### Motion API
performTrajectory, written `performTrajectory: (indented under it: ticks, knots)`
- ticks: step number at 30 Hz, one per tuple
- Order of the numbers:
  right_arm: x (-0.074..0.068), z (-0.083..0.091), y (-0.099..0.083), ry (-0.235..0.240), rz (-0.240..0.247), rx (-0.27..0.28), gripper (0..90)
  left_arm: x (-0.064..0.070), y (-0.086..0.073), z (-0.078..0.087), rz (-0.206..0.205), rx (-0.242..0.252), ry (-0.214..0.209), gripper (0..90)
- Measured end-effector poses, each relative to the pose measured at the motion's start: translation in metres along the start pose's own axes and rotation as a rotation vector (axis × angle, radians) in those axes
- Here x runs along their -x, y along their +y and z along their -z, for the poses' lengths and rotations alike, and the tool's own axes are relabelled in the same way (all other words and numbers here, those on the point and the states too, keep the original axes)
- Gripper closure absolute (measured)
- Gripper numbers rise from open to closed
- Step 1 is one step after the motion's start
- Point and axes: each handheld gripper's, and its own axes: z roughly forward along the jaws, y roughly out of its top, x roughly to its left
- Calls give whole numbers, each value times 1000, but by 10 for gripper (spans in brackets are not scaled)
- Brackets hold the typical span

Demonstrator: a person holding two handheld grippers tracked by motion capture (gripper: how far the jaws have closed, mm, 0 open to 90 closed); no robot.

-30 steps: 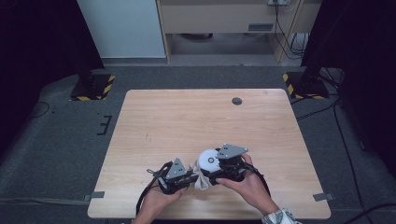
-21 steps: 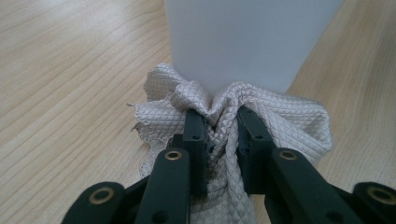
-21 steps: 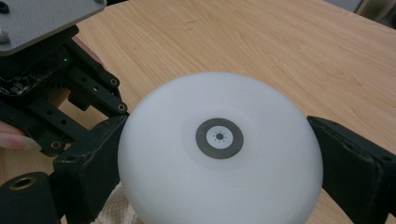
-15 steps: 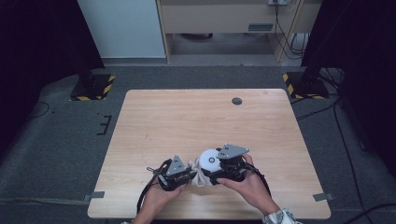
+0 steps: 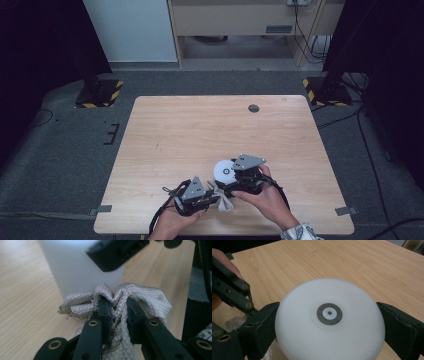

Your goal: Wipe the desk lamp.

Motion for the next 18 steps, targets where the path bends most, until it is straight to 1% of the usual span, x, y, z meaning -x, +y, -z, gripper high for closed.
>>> performTrajectory:
  ticks: [1, 2, 3, 4, 6, 7, 9, 10, 12, 13, 15, 18]
  knots:
    - [0, 0, 0, 0, 1, 0, 93, 0, -1, -3, -4, -16, 3, 755]
    - [0, 0, 0, 1, 1, 0, 93, 0, -2, -7, -8, -44, 7, 755]
    - [0, 0, 0, 2, 3, 0, 93, -2, -4, -11, -6, -63, -2, 755]
    - [0, 0, 0, 2, 4, 0, 93, -3, -7, -13, -2, -77, 1, 756]
    - [0, 0, 0, 2, 4, 0, 93, -6, -9, -14, 10, -86, -4, 757]
    - [0, 0, 0, 3, 4, 0, 93, -8, -9, -13, 12, -84, 3, 757]
    - [0, 0, 0, 3, 4, 0, 93, -12, -6, -5, 33, -47, 29, 757]
    - [0, 0, 0, 3, 4, 0, 93, -14, -5, 1, 44, -16, 35, 757]
    - [0, 0, 0, 4, 4, 0, 93, -19, -1, 12, 61, 62, 52, 757]
    - [0, 0, 0, 6, 3, -1, 93, -21, 0, 17, 75, 101, 52, 757]
    - [1, 0, 0, 7, 0, -4, 93, -21, 2, 20, 70, 118, 62, 757]
    - [1, 0, 0, 10, -2, -8, 92, -21, 1, 19, 71, 110, 60, 757]
